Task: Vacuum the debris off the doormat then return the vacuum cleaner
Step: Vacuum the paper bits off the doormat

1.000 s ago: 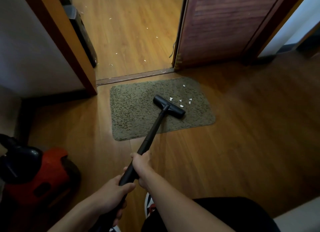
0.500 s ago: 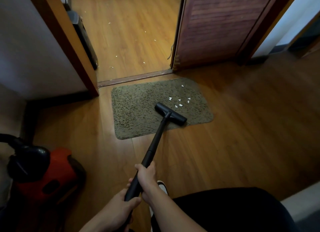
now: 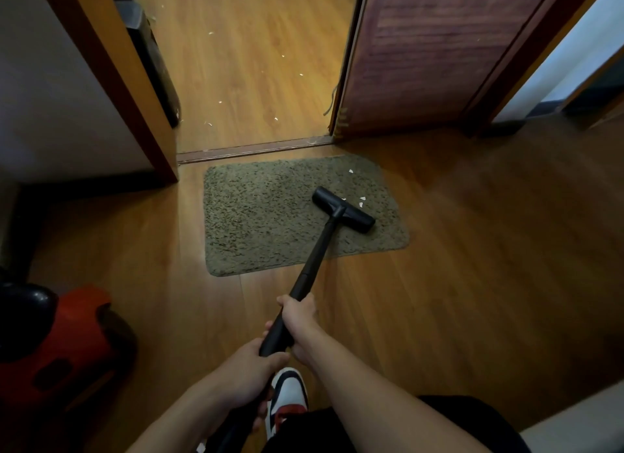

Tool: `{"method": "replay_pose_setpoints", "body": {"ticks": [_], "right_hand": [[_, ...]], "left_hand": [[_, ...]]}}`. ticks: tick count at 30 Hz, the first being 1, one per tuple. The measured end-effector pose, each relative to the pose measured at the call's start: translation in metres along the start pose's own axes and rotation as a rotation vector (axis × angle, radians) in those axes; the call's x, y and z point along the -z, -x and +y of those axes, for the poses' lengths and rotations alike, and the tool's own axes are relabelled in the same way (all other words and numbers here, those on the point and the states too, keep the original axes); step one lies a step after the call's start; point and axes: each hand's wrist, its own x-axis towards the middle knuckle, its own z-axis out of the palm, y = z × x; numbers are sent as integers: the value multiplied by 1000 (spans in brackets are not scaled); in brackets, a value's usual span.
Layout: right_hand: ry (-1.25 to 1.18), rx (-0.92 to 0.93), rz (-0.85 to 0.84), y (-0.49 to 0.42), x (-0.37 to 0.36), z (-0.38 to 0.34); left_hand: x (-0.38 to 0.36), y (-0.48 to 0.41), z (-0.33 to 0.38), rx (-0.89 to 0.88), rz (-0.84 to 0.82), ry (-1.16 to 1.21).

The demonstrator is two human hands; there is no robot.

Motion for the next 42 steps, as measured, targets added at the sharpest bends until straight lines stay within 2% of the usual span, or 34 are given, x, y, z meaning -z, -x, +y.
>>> {"method": "replay_pose_setpoints", "body": {"ticks": [17, 29, 42], "right_hand": [[-29, 26, 15, -28, 12, -16], [-10, -15, -41, 13, -39, 33], [67, -37, -86, 63, -93, 58]], "left_hand": [[-2, -32, 18, -79, -10, -37], [37, 3, -42, 15, -14, -46], [65, 58, -91, -30, 93, -35]]}}
